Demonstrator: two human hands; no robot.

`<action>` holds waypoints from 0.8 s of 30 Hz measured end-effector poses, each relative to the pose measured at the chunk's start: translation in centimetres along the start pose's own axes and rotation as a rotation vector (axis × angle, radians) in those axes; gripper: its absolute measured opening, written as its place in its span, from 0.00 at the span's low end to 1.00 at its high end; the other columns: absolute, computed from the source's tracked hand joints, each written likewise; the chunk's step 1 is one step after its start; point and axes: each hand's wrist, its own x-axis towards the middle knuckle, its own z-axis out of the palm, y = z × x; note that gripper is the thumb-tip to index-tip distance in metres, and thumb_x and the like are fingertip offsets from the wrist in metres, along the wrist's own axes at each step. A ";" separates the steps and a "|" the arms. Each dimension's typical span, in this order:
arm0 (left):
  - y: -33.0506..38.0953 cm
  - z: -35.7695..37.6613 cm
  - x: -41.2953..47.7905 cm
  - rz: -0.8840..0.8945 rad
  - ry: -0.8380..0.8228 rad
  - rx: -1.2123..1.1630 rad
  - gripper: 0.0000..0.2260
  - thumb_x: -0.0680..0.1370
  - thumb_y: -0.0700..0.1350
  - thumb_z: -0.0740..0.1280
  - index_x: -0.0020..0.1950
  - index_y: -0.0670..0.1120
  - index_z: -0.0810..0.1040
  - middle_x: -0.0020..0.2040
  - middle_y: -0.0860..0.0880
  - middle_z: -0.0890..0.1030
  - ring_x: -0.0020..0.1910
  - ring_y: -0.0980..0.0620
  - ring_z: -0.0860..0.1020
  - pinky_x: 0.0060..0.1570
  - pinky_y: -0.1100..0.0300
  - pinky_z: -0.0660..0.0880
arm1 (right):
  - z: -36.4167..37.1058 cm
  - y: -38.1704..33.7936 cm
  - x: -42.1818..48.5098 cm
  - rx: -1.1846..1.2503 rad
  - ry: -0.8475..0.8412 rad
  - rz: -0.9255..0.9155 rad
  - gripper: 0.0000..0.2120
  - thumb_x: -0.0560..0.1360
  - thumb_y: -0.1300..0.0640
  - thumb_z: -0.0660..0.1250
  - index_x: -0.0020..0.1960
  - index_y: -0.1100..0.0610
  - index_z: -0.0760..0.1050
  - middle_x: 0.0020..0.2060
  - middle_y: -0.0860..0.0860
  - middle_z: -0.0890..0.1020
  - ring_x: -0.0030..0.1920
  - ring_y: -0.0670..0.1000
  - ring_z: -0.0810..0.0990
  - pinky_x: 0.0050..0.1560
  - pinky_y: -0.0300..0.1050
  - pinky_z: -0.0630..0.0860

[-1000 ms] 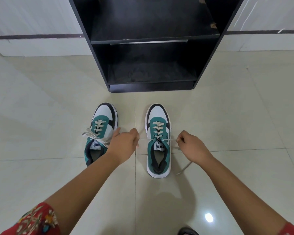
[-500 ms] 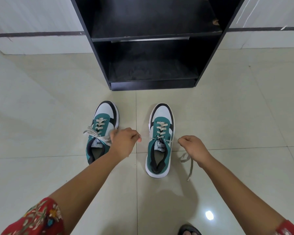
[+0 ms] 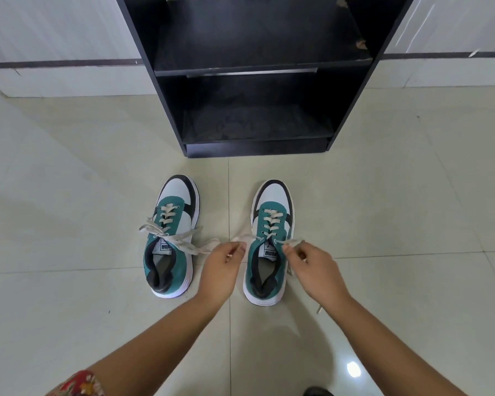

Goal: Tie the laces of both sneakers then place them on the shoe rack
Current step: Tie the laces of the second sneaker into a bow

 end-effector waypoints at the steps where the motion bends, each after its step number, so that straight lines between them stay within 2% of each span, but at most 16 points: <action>1: 0.5 0.2 0.0 -0.052 -0.032 -0.104 0.09 0.80 0.46 0.61 0.52 0.47 0.80 0.46 0.51 0.81 0.49 0.53 0.77 0.47 0.62 0.69 | 0.6 0.1 0.2 0.132 -0.026 0.062 0.14 0.76 0.45 0.60 0.40 0.53 0.75 0.35 0.47 0.79 0.39 0.51 0.78 0.38 0.45 0.72; 2: 1.2 0.4 0.0 -0.079 -0.053 -0.195 0.09 0.80 0.45 0.61 0.52 0.48 0.80 0.46 0.54 0.80 0.47 0.57 0.77 0.46 0.66 0.69 | 1.2 0.2 0.6 0.288 0.006 0.105 0.11 0.75 0.47 0.62 0.40 0.52 0.77 0.37 0.46 0.80 0.41 0.51 0.79 0.42 0.47 0.74; 4: 2.3 0.7 0.3 -0.110 -0.078 -0.363 0.09 0.79 0.43 0.62 0.57 0.48 0.79 0.47 0.57 0.80 0.43 0.67 0.76 0.42 0.74 0.69 | 1.8 -0.5 1.3 0.598 0.085 0.143 0.06 0.74 0.54 0.66 0.41 0.52 0.79 0.37 0.46 0.81 0.40 0.50 0.79 0.44 0.46 0.74; 6: 3.0 0.9 0.6 -0.144 -0.098 -0.475 0.09 0.78 0.41 0.64 0.56 0.45 0.80 0.45 0.55 0.81 0.36 0.68 0.79 0.34 0.76 0.72 | 1.8 -1.5 1.9 0.789 0.064 0.134 0.06 0.75 0.60 0.66 0.42 0.56 0.81 0.39 0.50 0.83 0.40 0.48 0.78 0.45 0.42 0.73; 8: 3.4 1.0 1.0 -0.149 -0.125 -0.510 0.08 0.77 0.40 0.65 0.52 0.39 0.81 0.42 0.50 0.82 0.32 0.67 0.79 0.31 0.76 0.72 | 1.7 -2.3 2.1 0.788 -0.006 0.078 0.07 0.76 0.62 0.64 0.42 0.59 0.80 0.41 0.52 0.83 0.41 0.47 0.78 0.47 0.40 0.73; 11: 3.4 1.0 1.5 -0.095 -0.165 -0.498 0.09 0.78 0.38 0.64 0.52 0.34 0.79 0.42 0.46 0.82 0.33 0.65 0.80 0.34 0.75 0.72 | 1.6 -2.2 2.6 0.731 -0.069 -0.006 0.08 0.78 0.61 0.60 0.43 0.62 0.75 0.37 0.51 0.78 0.40 0.47 0.75 0.47 0.40 0.71; 14: 2.8 1.3 1.7 -0.036 -0.178 -0.510 0.09 0.78 0.39 0.62 0.52 0.34 0.78 0.46 0.44 0.82 0.42 0.61 0.81 0.41 0.73 0.74 | 1.3 -1.8 3.0 0.629 -0.111 -0.059 0.09 0.78 0.60 0.59 0.40 0.56 0.73 0.35 0.48 0.76 0.39 0.47 0.74 0.45 0.41 0.70; 16: 2.4 1.5 2.1 0.058 -0.131 -0.436 0.08 0.79 0.40 0.62 0.52 0.38 0.78 0.54 0.42 0.79 0.54 0.53 0.79 0.51 0.68 0.74 | 1.3 -1.8 3.4 0.583 -0.157 -0.104 0.08 0.78 0.59 0.61 0.42 0.55 0.77 0.39 0.50 0.80 0.44 0.50 0.78 0.49 0.43 0.73; 18: 2.2 1.3 2.5 0.205 -0.133 -0.370 0.07 0.80 0.39 0.60 0.51 0.40 0.77 0.58 0.42 0.77 0.59 0.52 0.76 0.57 0.66 0.72 | 1.2 -1.9 3.6 0.543 -0.196 -0.163 0.07 0.77 0.60 0.63 0.45 0.54 0.80 0.44 0.51 0.83 0.49 0.50 0.81 0.53 0.41 0.74; 20: 2.1 0.8 2.9 0.321 -0.231 -0.288 0.08 0.81 0.40 0.58 0.51 0.41 0.76 0.54 0.47 0.79 0.56 0.56 0.76 0.58 0.66 0.72 | 1.0 -2.0 3.7 0.512 -0.216 -0.222 0.08 0.77 0.60 0.63 0.48 0.56 0.81 0.48 0.50 0.84 0.51 0.47 0.81 0.54 0.37 0.75; 22: 2.1 0.1 3.3 0.435 -0.300 -0.091 0.09 0.81 0.45 0.57 0.51 0.43 0.75 0.48 0.51 0.79 0.50 0.56 0.77 0.55 0.61 0.74 | 0.8 -1.8 3.6 0.491 -0.229 -0.252 0.08 0.76 0.61 0.64 0.49 0.57 0.82 0.48 0.51 0.84 0.51 0.47 0.81 0.53 0.36 0.75; 24: 1.7 -0.4 4.1 0.638 -0.204 0.225 0.11 0.80 0.48 0.57 0.51 0.43 0.75 0.46 0.49 0.80 0.47 0.54 0.74 0.54 0.52 0.73 | 0.6 -1.6 3.4 0.509 -0.229 -0.247 0.08 0.76 0.60 0.65 0.46 0.52 0.82 0.46 0.53 0.84 0.50 0.49 0.81 0.53 0.39 0.75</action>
